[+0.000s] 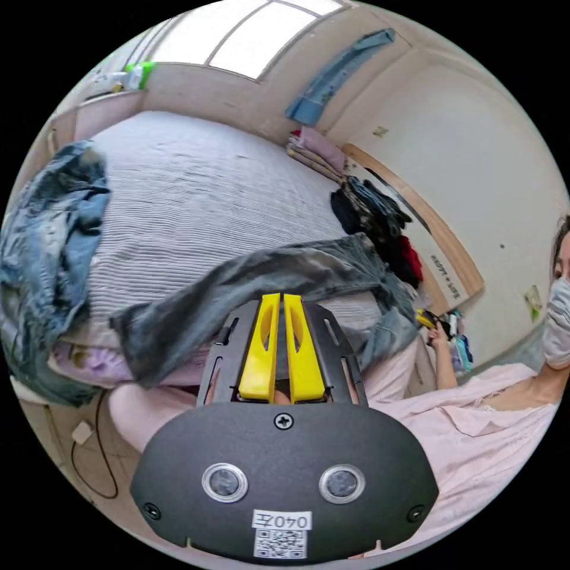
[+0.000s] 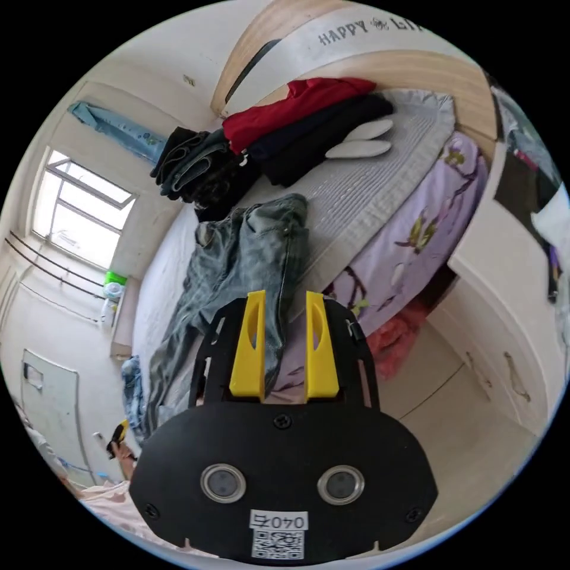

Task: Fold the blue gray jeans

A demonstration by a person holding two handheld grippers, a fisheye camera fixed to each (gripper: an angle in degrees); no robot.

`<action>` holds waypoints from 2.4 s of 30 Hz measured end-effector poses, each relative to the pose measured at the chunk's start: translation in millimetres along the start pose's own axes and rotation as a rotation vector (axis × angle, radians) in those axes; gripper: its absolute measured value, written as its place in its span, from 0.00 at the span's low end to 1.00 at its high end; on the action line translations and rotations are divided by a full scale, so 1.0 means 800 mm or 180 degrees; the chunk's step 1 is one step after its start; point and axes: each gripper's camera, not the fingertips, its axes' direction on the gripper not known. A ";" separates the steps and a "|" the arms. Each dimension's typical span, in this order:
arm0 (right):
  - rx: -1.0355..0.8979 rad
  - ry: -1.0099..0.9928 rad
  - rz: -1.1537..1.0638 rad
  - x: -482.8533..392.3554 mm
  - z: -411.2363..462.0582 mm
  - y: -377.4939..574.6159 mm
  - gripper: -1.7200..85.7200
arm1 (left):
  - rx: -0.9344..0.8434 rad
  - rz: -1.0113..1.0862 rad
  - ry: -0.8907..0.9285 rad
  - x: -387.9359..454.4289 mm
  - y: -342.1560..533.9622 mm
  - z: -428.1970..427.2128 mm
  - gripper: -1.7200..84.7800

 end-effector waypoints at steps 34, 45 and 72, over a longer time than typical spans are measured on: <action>0.0060 0.0650 -0.2317 -0.342 0.122 -0.024 0.14 | 0.0226 -0.0478 -0.1149 -0.169 -0.281 0.110 0.01; -0.0880 0.0932 -0.1976 -0.383 0.315 -0.191 0.17 | -0.0604 -0.1447 -0.1357 -0.312 -0.217 0.195 0.01; 0.0234 0.1050 -0.2594 -0.376 0.115 0.013 0.14 | -0.1215 0.1258 -0.0434 -0.067 -0.219 0.235 0.10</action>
